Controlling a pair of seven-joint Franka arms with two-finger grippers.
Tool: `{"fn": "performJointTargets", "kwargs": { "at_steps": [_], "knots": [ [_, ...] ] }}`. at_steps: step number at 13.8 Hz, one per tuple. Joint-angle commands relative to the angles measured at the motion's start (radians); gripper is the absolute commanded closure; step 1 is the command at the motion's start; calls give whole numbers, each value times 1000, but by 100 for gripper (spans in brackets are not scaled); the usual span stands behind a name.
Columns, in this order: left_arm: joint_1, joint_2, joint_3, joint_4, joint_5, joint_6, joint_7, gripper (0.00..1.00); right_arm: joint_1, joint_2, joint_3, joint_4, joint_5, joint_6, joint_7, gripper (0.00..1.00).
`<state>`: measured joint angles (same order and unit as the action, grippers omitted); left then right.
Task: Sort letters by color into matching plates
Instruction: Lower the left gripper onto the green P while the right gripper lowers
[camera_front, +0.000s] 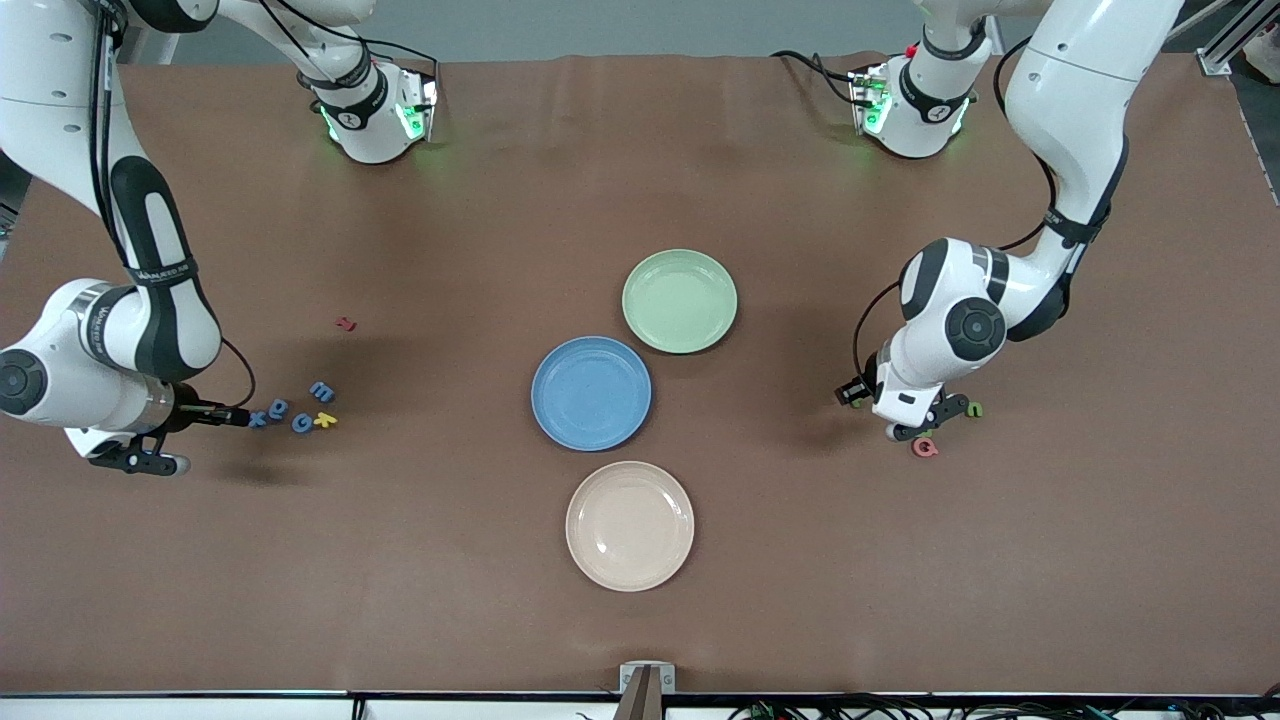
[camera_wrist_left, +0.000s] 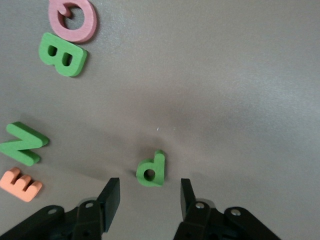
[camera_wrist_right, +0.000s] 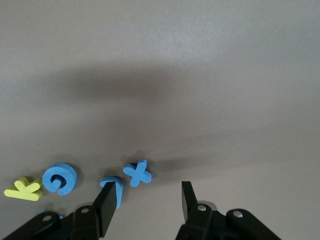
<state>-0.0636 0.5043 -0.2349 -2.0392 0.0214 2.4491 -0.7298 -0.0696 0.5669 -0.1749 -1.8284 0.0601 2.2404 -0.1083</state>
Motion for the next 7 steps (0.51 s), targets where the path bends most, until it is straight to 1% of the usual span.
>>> {"fn": "performJointTargets", "kwargs": {
  "at_steps": [1, 3, 4, 5, 7],
  "knots": [
    [-7, 36, 5, 28, 25, 14, -26, 45, -1, -5, 5, -25, 26, 11, -1, 44],
    [-4, 45, 5, 30, 50, 14, -26, 48, -1, 5, 6, -38, 26, 33, 1, 44],
    [-2, 48, 5, 30, 76, 14, -26, 54, 1, 5, 6, -42, 26, 37, 1, 44],
    [-1, 48, 5, 30, 86, 14, -31, 62, 2, 7, 6, -42, 30, 42, 1, 45],
    [2, 45, 2, 33, 84, 13, -83, 82, 14, 28, 6, -42, 41, 60, 1, 45]
  ]
}}
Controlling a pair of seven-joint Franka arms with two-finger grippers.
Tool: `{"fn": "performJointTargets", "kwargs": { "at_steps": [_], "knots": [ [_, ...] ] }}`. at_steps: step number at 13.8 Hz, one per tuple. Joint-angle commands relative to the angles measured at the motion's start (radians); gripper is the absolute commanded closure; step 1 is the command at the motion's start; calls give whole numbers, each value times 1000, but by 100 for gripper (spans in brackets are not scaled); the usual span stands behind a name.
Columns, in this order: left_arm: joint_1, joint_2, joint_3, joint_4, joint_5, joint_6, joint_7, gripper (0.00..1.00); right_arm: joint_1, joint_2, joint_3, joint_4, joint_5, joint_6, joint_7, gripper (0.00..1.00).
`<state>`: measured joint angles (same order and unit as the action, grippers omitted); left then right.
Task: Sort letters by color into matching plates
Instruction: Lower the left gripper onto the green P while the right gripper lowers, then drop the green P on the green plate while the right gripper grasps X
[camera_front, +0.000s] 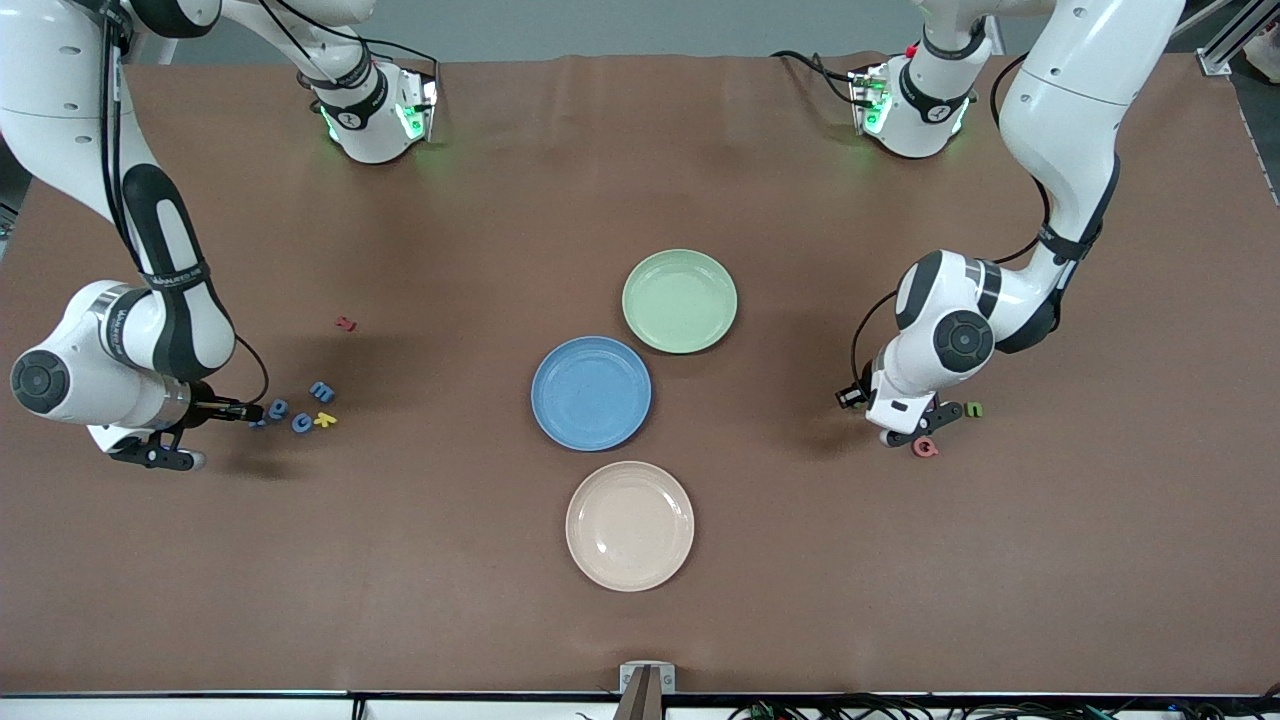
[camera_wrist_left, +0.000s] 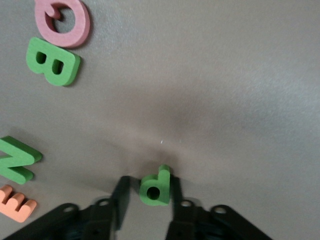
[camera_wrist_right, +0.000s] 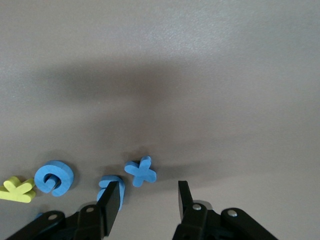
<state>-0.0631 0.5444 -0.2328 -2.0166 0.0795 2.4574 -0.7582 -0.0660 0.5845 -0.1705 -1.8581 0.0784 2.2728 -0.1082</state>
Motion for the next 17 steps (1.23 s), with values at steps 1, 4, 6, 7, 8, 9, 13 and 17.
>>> {"fn": "performJointTargets", "kwargs": {
  "at_steps": [1, 4, 6, 7, 8, 9, 13, 17],
  "knots": [
    [-7, 5, -2, 19, 28, 5, -109, 89, 14, 12, 2, -12, 23, 39, 1, 45],
    [-59, -18, -10, 19, 29, -20, -208, 95, 11, 17, 2, -3, 21, 40, 1, 45],
    [-104, -59, -25, 13, 31, -90, -265, 95, 5, 34, 2, 14, 21, 47, -1, 45],
    [-125, -87, -33, 7, 31, -103, -280, 95, 6, 34, 2, 14, 21, 53, -1, 45],
    [-144, -104, -42, 7, 26, -121, -305, 95, 6, 35, 0, 14, 23, 56, -1, 46],
    [-156, -109, -69, 10, 23, -124, -352, 95, 6, 41, 2, 14, 23, 60, -1, 46],
    [-164, -101, -201, 18, 25, -120, -504, 95, 8, 46, 0, 7, 23, 68, -1, 47],
    [-233, -92, -243, 7, 23, -112, -631, 88, 5, 46, 0, 7, 23, 67, -1, 55]
  ]
}}
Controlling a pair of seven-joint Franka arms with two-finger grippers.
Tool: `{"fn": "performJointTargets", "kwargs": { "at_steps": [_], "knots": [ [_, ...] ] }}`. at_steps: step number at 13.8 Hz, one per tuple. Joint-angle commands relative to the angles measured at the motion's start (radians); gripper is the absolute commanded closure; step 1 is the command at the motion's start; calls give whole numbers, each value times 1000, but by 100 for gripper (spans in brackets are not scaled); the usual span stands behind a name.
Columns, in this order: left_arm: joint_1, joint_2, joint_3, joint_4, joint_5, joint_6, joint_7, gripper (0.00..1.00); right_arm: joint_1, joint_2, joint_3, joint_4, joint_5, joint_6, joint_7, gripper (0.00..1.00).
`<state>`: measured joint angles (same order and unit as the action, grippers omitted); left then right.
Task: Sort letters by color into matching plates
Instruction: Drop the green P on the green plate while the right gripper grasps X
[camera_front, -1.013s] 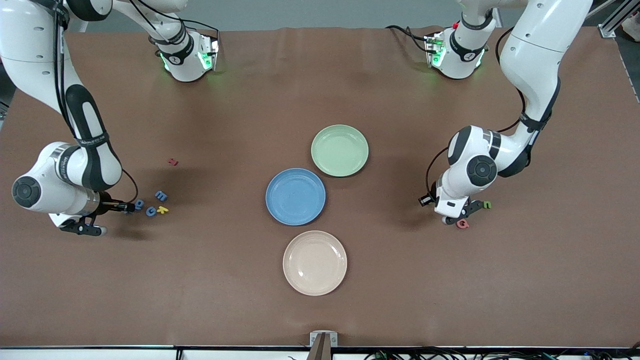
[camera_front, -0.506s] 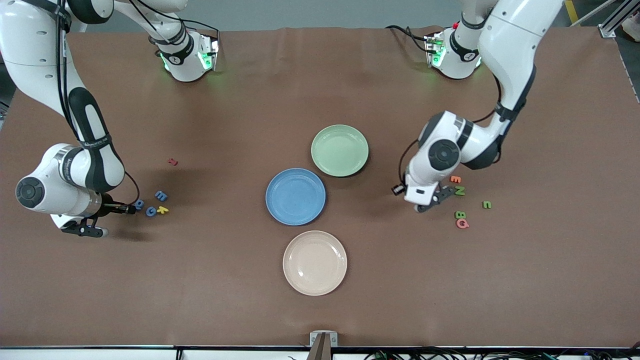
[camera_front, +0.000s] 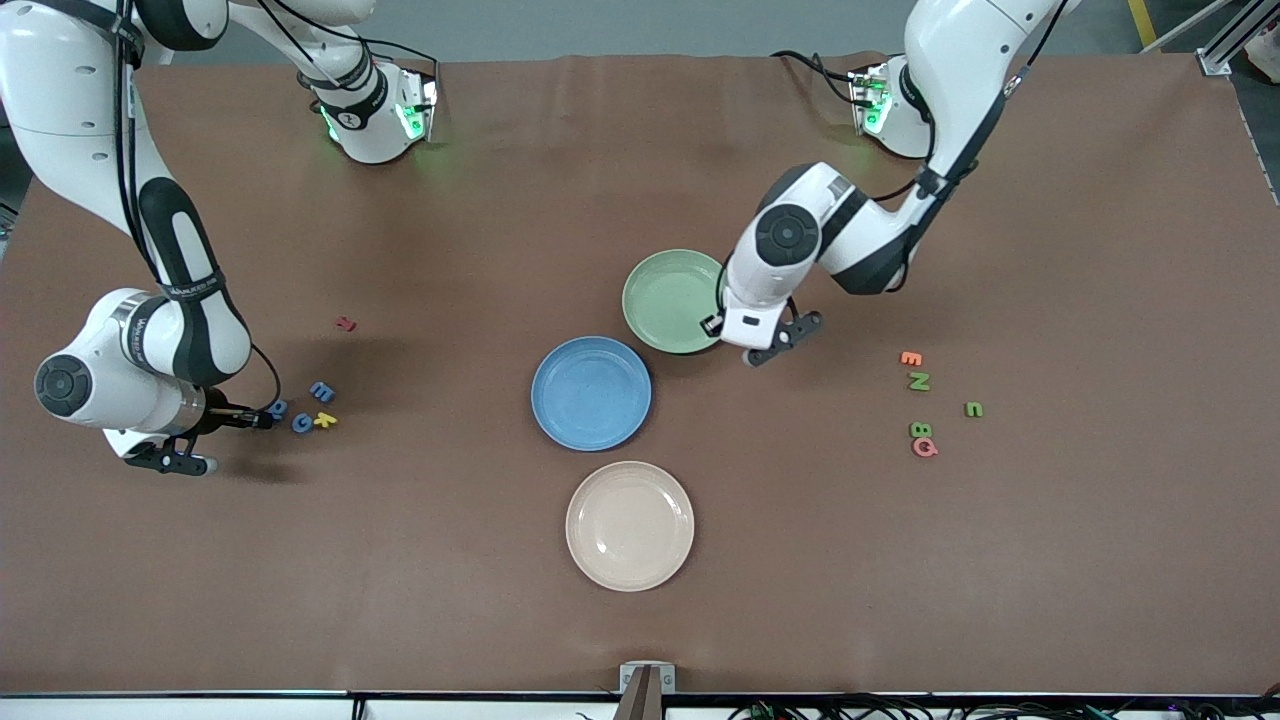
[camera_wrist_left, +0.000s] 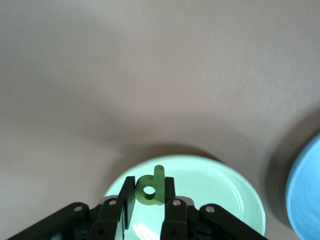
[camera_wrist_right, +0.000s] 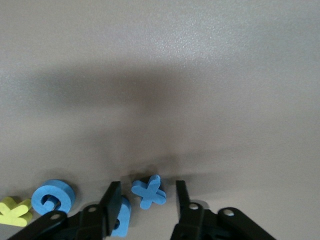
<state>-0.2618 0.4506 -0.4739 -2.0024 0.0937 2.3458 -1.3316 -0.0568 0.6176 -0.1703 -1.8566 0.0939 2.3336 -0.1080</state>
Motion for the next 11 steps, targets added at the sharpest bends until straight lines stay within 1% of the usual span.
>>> {"fn": "performJointTargets", "kwargs": {
  "at_steps": [1, 2, 3, 4, 5, 6, 7, 9, 11],
  "knots": [
    [-52, 16, -2, -7, 9, 15, -86, 84, -8, 13, 2, 7, 7, 7, -1, 55],
    [-65, 26, -2, -7, 9, 30, -104, 80, -9, 13, 0, 8, 7, 6, -1, 55],
    [-79, 39, -2, -7, 9, 47, -121, 72, -11, 14, 0, 10, 7, 6, -1, 55],
    [-86, 43, -2, -7, 9, 55, -144, 45, -11, 16, 2, 10, 7, 7, -1, 55],
    [-89, 52, -2, -6, 9, 58, -182, 14, -11, 17, 2, 10, 7, 9, -1, 55],
    [-105, 48, -2, -7, 18, 58, -219, 0, -11, 22, 2, 8, 7, 16, -1, 55],
    [-114, 39, 3, -7, 21, 50, -227, 0, -11, 22, 2, 7, 7, 21, -1, 55],
    [-88, 2, 8, -6, 46, 21, -212, 0, -11, 22, 0, 4, 7, 18, -1, 54],
    [-7, -26, 3, 7, 151, -51, -178, 0, -9, 22, 2, -4, 7, 18, -1, 55]
  ]
}}
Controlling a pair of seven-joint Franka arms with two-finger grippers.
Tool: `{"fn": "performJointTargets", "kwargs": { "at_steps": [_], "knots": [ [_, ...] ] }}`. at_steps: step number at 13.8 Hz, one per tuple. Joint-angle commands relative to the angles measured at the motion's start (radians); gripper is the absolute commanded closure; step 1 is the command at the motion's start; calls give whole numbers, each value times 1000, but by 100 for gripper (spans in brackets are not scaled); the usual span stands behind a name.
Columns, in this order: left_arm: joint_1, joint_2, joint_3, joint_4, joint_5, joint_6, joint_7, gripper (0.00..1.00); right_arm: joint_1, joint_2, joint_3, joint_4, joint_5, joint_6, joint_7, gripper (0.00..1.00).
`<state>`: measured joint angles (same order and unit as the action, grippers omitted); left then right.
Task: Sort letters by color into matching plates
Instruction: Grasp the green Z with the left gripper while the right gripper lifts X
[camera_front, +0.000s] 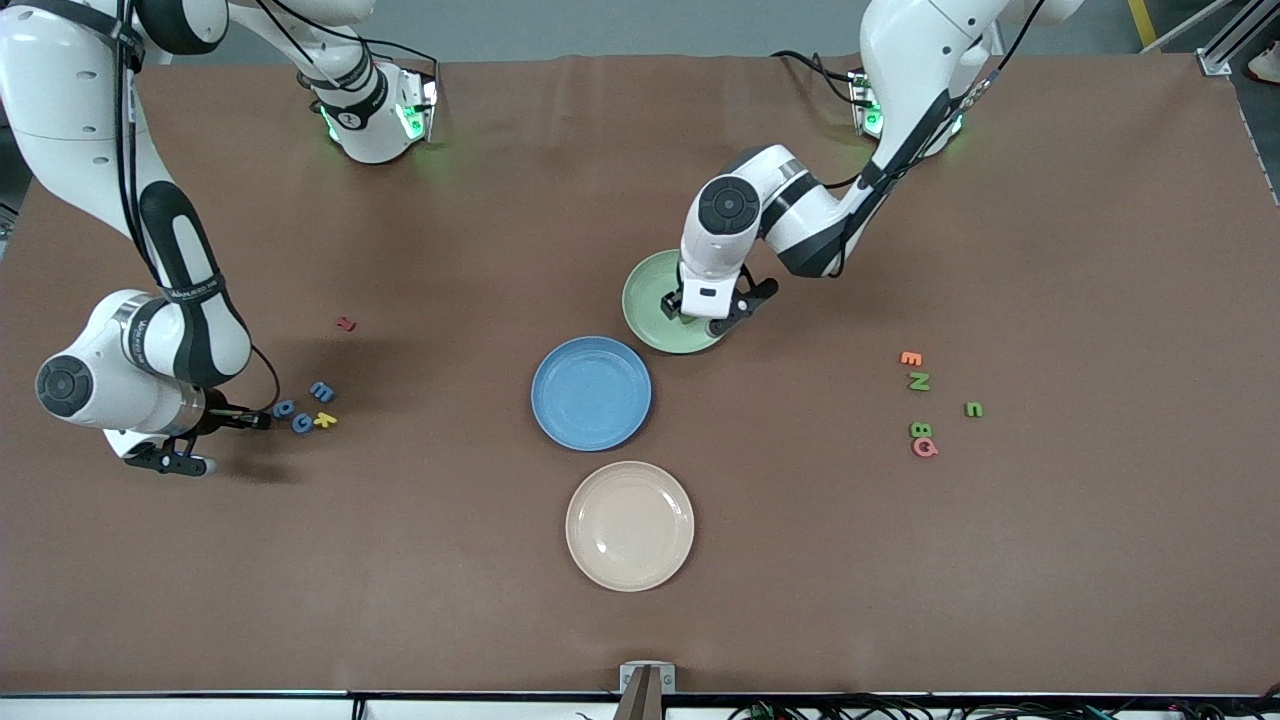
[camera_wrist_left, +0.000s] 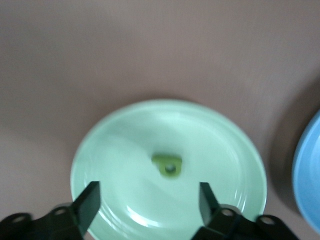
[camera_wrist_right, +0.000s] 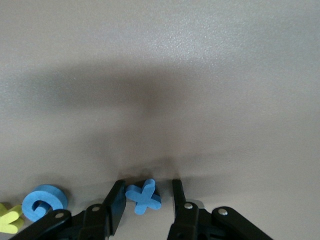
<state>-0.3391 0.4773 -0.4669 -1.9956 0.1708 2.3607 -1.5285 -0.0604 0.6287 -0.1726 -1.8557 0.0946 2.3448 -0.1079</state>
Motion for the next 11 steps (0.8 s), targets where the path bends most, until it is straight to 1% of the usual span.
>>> {"fn": "performJointTargets", "kwargs": {
  "at_steps": [1, 4, 7, 9, 11],
  "knots": [
    [110, -63, -4, 0, 100, -70, 52, 0, -6, 11, 2, -5, 7, 7, -1, 57],
    [236, -72, -2, -2, 108, -77, 224, 0, -4, 11, 4, -5, 7, 7, -1, 67],
    [368, -83, -4, -18, 136, -90, 443, 0, -4, 11, 4, -4, 7, 7, -1, 76],
    [446, -86, -6, -54, 139, -87, 601, 1, -3, 9, 4, -2, 7, 1, -7, 82],
    [517, -94, -6, -89, 168, -78, 758, 1, 2, 2, 4, 0, 7, -6, -9, 84]
  ]
}}
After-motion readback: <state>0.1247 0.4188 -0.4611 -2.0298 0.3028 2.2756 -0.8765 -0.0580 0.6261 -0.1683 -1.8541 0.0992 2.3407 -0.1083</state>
